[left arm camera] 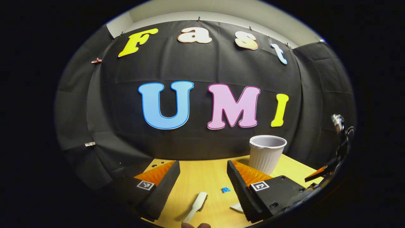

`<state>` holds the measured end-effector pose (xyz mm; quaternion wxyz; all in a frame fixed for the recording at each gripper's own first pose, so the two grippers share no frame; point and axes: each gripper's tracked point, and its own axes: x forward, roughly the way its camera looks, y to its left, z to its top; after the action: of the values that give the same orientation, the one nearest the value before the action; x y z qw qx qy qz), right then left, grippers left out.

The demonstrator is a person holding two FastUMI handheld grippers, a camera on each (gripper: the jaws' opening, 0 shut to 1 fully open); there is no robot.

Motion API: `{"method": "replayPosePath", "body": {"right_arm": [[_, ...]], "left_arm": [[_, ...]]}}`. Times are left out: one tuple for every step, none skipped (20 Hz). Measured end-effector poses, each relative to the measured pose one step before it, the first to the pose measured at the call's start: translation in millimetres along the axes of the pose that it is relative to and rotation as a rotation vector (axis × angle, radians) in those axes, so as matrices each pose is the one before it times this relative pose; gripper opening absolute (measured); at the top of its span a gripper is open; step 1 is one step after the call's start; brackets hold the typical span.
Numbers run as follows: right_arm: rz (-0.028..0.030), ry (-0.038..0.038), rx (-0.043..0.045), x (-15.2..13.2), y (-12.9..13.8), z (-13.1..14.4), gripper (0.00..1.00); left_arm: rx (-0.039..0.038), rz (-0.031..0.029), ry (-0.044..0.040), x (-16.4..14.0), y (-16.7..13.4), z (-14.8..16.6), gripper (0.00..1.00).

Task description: Pick up the small broom and dustpan from the desktop, sweep the trash into the dustpan with the broom, and then empty the trash into the garbage bin.

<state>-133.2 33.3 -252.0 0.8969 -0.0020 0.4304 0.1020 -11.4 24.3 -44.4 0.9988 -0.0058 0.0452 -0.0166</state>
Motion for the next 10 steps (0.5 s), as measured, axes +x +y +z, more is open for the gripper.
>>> {"method": "replayPosePath", "body": {"right_arm": [[0.0085, 0.03416, 0.0078, 6.83, 0.82, -13.21, 0.96], [0.00514, 0.02951, 0.00622, 7.99, 0.38, -10.95, 0.96], [0.00112, 0.02604, 0.00279, 9.63, -0.59, -11.0, 0.96], [-0.00029, 0.02845, -0.00074, 9.55, -0.93, -10.47, 0.96], [0.00023, 0.02484, -0.00083, 11.23, -1.75, -8.88, 0.96], [-0.0017, 0.02781, -0.00185, 10.69, -1.26, -8.81, 0.96], [0.00172, 0.02498, -0.00079, 10.48, 0.56, -7.58, 0.96], [0.00128, 0.02383, -0.00291, 10.71, -0.21, -6.3, 0.96], [-0.00121, 0.02276, -0.0028, 10.82, -0.73, -5.01, 0.96], [-0.00019, 0.01797, -0.00063, 7.05, -1.42, -4.01, 0.96]], "left_arm": [[-0.00134, 0.00035, 0.00282, 1.49, 1.01, -2.0, 0.95], [-0.00194, 0.00094, 0.00189, 0.63, 0.34, 0.66, 0.95], [-0.00108, 0.00148, 0.00047, -0.34, 0.39, -1.36, 0.95], [0.00136, 0.0011, 0.00107, 0.46, 0.28, 1.01, 0.95], [0.00327, 0.00102, 0.00157, 0.35, -0.48, -1.51, 0.95], [0.00365, -0.00023, 0.00087, 0.2, 0.34, 0.37, 0.95], [0.00319, -0.00031, -0.00001, -0.15, -0.1, -1.04, 0.95], [0.00239, -0.00102, 0.00011, -0.49, 0.34, 0.49, 0.95], [0.00323, -0.00084, 0.00171, 0.03, -1.15, -1.43, 0.95], [0.0034, 0.00132, 0.00217, -0.07, 0.09, -0.17, 0.95]]}}
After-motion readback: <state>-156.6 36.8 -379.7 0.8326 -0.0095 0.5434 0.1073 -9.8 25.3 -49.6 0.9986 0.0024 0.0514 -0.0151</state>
